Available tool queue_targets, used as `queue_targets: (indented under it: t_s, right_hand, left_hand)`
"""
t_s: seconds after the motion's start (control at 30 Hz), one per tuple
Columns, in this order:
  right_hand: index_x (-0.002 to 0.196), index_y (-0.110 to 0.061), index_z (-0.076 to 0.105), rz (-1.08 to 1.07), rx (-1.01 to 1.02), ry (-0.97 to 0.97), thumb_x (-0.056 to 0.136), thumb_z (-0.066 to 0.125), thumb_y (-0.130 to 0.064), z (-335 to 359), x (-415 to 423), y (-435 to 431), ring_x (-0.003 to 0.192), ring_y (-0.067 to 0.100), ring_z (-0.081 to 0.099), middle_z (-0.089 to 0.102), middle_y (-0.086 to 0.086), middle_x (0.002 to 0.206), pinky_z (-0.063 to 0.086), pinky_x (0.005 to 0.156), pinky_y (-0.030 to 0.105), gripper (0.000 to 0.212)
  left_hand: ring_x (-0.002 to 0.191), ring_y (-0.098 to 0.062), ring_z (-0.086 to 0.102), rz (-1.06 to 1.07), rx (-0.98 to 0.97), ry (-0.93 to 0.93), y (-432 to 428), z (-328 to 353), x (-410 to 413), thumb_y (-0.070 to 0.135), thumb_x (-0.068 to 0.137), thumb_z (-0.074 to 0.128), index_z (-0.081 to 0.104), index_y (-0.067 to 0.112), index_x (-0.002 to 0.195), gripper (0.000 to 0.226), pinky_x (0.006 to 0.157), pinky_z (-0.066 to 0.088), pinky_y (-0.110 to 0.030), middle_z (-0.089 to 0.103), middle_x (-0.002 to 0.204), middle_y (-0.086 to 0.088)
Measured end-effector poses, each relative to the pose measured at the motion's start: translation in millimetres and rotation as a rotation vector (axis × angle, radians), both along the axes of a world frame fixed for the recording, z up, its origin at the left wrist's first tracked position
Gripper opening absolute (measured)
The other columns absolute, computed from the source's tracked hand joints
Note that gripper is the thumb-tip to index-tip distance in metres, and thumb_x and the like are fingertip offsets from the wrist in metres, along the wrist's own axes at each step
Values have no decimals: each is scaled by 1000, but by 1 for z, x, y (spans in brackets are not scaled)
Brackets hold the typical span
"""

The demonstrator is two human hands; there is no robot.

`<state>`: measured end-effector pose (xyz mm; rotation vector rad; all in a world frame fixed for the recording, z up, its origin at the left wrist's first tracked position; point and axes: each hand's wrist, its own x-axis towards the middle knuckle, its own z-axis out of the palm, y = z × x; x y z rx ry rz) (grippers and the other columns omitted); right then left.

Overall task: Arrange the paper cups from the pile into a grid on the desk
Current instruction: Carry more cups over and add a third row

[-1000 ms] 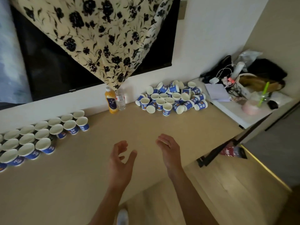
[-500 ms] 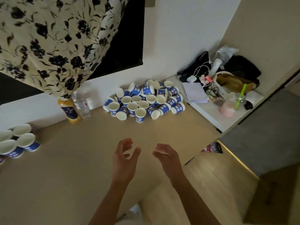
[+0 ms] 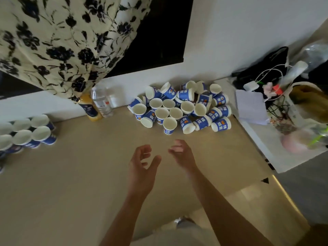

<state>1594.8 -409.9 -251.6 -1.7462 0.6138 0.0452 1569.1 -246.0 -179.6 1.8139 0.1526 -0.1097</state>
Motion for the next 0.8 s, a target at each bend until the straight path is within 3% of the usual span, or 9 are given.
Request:
queue_targets:
  t_s: [0.13,0.27,0.37,0.57,0.73,0.8]
  right_hand:
    - [133,-21,53,182,-201,65,82,75,-16,-13,47,-17,94,16,63,64,-1,97,50,86,31,56]
    - [142,-25,41,420,-535,141,86,70,-19,-30,84,-33,117,29,58,59,7,126,50,93,43,64]
    - [145,-24,37,492,-651,182,90,66,-20,-40,94,-37,127,31,52,56,7,134,49,94,45,62]
    - [126,-19,55,421,-717,124,94,60,-21,-58,102,-51,115,31,60,62,5,124,47,88,42,32]
    - [105,-21,67,395,-626,-79,93,64,-19,-53,96,-75,96,22,67,72,-1,100,54,79,40,12]
    - [97,-18,69,442,-494,-166,90,68,-16,-44,88,-85,85,13,68,72,-4,89,53,74,30,7]
  left_hand:
    - [100,-2,64,71,41,1,-13,3,2,17,85,77,61,25,111,31,83,52,-30,68,113,13]
    - [101,-3,64,119,83,9,-24,3,1,17,86,77,61,23,111,30,82,53,-31,68,112,14]
    - [100,-2,64,159,102,18,-27,4,-3,18,86,77,61,25,110,29,83,55,-33,68,111,15]
    - [97,-3,66,220,149,28,-30,0,-12,16,84,78,62,25,110,31,82,56,-35,69,109,13]
    - [98,-2,66,211,187,35,-39,-8,-12,17,83,79,62,24,112,34,81,55,-33,69,110,13]
    - [101,-2,64,176,233,56,-44,-12,-9,20,82,81,61,25,113,38,82,54,-31,68,111,14]
